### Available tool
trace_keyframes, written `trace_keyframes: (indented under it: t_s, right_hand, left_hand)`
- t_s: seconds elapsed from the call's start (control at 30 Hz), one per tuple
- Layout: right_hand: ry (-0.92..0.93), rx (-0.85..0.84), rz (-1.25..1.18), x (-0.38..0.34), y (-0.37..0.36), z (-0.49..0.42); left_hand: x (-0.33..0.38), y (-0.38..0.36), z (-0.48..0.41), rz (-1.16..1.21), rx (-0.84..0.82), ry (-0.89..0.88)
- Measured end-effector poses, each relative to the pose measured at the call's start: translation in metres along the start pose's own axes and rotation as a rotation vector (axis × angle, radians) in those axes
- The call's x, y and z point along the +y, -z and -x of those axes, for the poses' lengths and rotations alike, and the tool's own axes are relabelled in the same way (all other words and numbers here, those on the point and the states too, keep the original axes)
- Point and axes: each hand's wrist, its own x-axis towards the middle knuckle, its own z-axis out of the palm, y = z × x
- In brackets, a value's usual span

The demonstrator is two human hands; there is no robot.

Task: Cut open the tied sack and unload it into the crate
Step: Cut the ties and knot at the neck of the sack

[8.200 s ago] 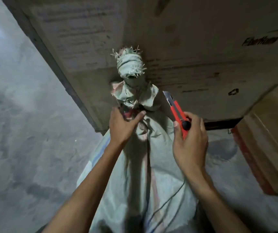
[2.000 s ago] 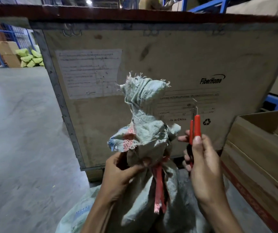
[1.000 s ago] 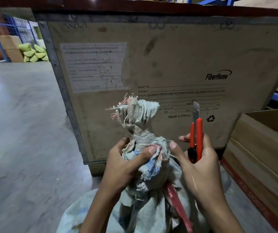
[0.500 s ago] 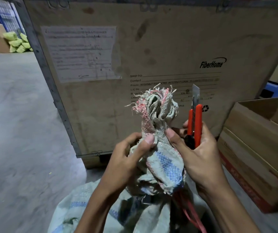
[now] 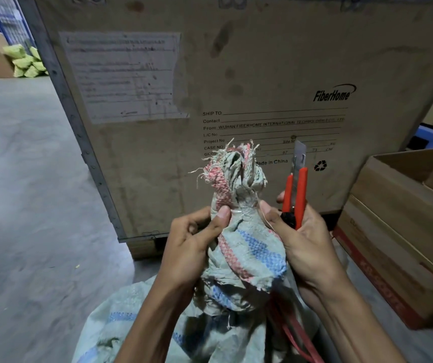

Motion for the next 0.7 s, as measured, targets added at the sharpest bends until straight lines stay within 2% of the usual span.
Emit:
trace_keyframes:
  t_s: [0.07, 0.17, 0.27, 0.37, 0.53, 0.7]
  right_hand:
    - [0.069, 0.025, 0.143, 0.000, -0.004, 0.003]
    - [0.278, 0.158, 0.590, 0.001, -0.003, 0.008]
    - [0.447, 0.201, 0.685, -0.008, 0.001, 0.012]
    - [0.587, 0.130, 0.760, -0.021, 0.003, 0.021]
    - [0.651, 0.056, 0.990, -0.022, 0.000, 0.031]
    - [0.596, -0.020, 1.077, -0.020, -0.002, 0.033]
  left_hand:
    - [0.001, -0.002, 0.000, 0.018, 0.042, -0.010]
    - [0.005, -0.004, -0.001, -0.102, 0.150, -0.080]
    - [0.009, 0.000, -0.003, -0.303, 0.321, -0.146]
    - [0.012, 0.005, -0.004, -0.420, 0.447, -0.198]
    - [0.012, 0.002, -0.007, -0.516, 0.493, -0.288]
    - [0.012, 0.004, -0.008, -0.522, 0.487, -0.313]
